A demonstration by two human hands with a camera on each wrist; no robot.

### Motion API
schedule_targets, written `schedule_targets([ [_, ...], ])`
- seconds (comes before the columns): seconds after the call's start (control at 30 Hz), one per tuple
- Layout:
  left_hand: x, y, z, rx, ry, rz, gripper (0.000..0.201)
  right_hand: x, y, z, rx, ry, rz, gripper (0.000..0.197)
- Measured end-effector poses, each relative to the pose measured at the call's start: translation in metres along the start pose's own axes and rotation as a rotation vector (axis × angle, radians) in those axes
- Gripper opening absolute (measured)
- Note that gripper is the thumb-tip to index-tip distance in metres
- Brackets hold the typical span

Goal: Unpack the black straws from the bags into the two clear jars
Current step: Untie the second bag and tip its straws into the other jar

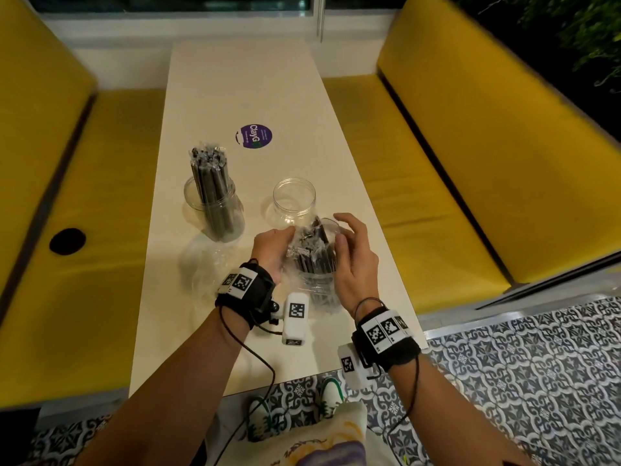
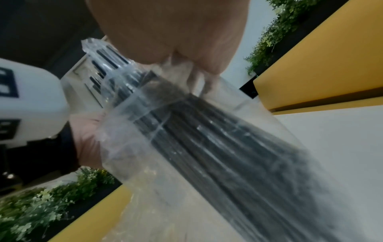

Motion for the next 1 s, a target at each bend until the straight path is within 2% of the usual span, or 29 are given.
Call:
schedule_targets([
  [0.1,0.006,0.005,0.012,0.039,-0.105,0.113,0.059,-0.001,0.015,-0.009,0.159,0.189,0.005,0.022],
  [0.17,0.008,0.011,0.028,0.103,-0.249,0.186,0.059,-0.003,0.026,-0.015,0.319,0.303,-0.057,0.024],
  [0.2,0.010,0.013,0.038,0.171,-0.348,0.142,0.061,-0.004,0.031,-0.018,0.382,0.337,-0.090,0.024],
  [0.27,0.011,0.010,0.045,0.304,-0.426,-0.076,0.088,-0.001,0.039,-0.023,0.488,0.354,-0.147,0.020],
  [0.3,0.011,0.005,0.044,0.344,-0.423,-0.167,0.096,0.002,0.043,-0.025,0.538,0.327,-0.179,0.019],
  [0.37,0.009,-0.001,0.035,0.404,-0.341,-0.291,0.088,0.012,0.042,-0.026,0.617,0.217,-0.244,0.025],
  [0.4,0.007,0.000,0.033,0.411,-0.278,-0.322,0.088,0.016,0.041,-0.025,0.653,0.168,-0.283,0.035],
  [0.5,-0.001,0.001,0.029,0.344,-0.059,-0.280,0.085,0.026,0.037,-0.019,0.752,0.012,-0.499,0.058],
  [0.57,-0.009,-0.003,0.021,0.278,0.061,-0.172,0.075,0.027,0.034,-0.016,0.655,-0.085,-0.538,0.056],
  [0.6,-0.012,-0.006,0.016,0.252,0.093,-0.112,0.074,0.026,0.033,-0.016,0.554,-0.128,-0.455,0.054],
  [0.63,-0.014,-0.006,0.015,0.242,0.090,-0.081,0.075,0.024,0.030,-0.015,0.451,-0.138,-0.335,0.050],
  [0.73,-0.013,-0.002,0.015,0.270,-0.045,-0.135,0.067,0.016,0.020,-0.013,0.203,-0.084,-0.091,0.023],
  [0.8,-0.014,0.003,0.018,0.303,-0.106,-0.157,0.061,0.015,0.019,-0.012,0.159,-0.097,-0.051,0.016],
  [0.9,-0.016,0.006,0.019,0.267,-0.173,-0.060,0.057,0.016,0.019,-0.014,0.151,-0.177,-0.055,0.012],
  [1.0,-0.018,0.004,0.016,0.235,-0.124,0.031,0.042,0.015,0.015,-0.016,0.122,-0.208,-0.098,0.014],
])
Point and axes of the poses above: each hand's wrist, its own z-axis away from the middle knuckle, its own x-axis out of the palm, y = z × x, the point moved 4 cm from there along -z, towards the middle knuckle, and after that the axes turned 15 degrees about -z, right-handed, at the moved point
